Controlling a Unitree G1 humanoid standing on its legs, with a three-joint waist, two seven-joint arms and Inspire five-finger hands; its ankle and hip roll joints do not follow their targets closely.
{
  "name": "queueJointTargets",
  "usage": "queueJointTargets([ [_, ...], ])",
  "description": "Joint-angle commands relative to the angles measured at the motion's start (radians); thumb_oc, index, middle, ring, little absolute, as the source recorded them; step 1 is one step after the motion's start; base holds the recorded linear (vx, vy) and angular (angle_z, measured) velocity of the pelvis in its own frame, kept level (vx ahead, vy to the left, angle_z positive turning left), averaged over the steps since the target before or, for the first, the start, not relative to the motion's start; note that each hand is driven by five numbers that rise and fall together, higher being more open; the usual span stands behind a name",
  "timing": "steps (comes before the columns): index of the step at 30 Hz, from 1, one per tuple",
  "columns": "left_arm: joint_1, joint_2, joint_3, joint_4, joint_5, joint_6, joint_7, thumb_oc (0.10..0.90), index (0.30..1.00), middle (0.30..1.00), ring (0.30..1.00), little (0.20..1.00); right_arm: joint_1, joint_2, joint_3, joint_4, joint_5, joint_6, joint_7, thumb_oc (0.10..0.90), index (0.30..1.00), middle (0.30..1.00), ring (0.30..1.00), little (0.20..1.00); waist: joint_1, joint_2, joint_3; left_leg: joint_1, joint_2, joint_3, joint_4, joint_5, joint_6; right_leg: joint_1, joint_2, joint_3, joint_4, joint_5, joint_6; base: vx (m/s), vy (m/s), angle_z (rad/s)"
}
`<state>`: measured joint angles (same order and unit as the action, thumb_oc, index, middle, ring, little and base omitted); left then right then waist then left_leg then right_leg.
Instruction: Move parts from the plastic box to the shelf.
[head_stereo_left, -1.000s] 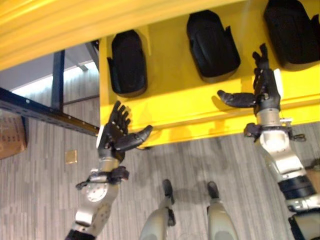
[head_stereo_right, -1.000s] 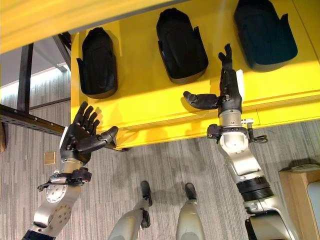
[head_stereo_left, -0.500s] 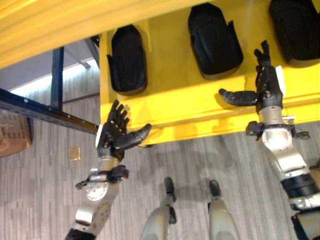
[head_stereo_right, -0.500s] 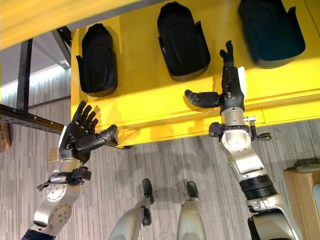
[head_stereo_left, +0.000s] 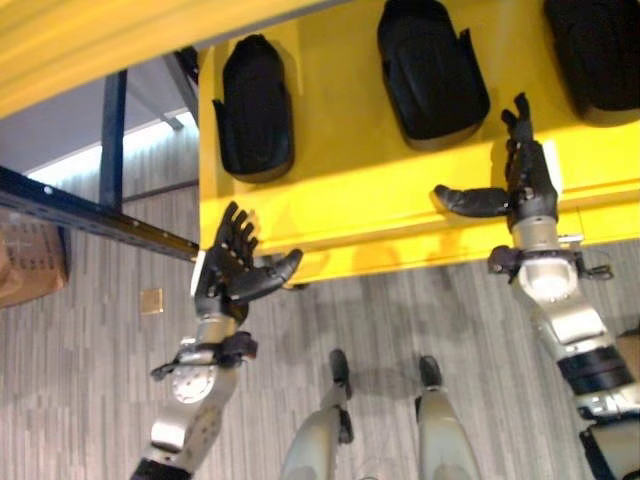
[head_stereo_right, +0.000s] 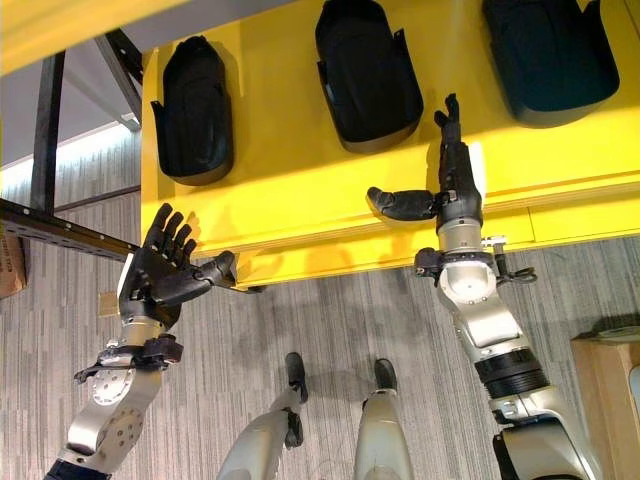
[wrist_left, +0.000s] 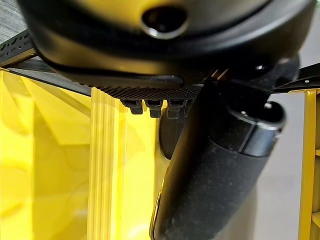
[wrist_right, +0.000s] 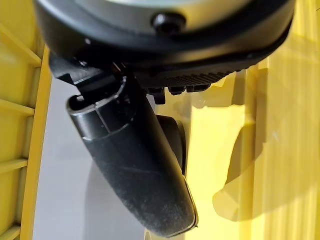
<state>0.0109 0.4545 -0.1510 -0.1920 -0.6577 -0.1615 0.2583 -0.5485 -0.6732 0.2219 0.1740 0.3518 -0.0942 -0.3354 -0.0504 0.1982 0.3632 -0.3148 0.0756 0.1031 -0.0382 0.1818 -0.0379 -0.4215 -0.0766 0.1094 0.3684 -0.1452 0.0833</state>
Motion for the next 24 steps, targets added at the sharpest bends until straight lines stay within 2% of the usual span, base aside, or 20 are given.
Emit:
queueJointTargets([
  [1,-0.06,0.017,0.087,-0.065,0.04,-0.132,0.016,0.9,1.0,1.0,1.0,1.0,-0.181,-0.017,0.014,-0.001,-0.051,-0.08,-0.004,0.9,1.0,1.0,1.0,1.0,0.002,-0.026,-0.036,0.095,-0.016,-0.003,-0.031,-0.052,-0.011,0.009,0.081,0.011,-0.073,0.051,-0.077,0.0,0.0,0.0],
  [24,-0.057,0.008,0.103,-0.068,0.045,-0.134,0.03,0.9,1.0,1.0,1.0,1.0,-0.194,0.001,0.032,0.007,-0.063,-0.072,-0.001,0.9,1.0,1.0,1.0,1.0,0.018,-0.038,-0.018,0.074,-0.022,-0.016,-0.033,-0.048,-0.008,-0.009,0.078,0.003,-0.071,0.06,-0.075,0.0,0.0,0.0],
])
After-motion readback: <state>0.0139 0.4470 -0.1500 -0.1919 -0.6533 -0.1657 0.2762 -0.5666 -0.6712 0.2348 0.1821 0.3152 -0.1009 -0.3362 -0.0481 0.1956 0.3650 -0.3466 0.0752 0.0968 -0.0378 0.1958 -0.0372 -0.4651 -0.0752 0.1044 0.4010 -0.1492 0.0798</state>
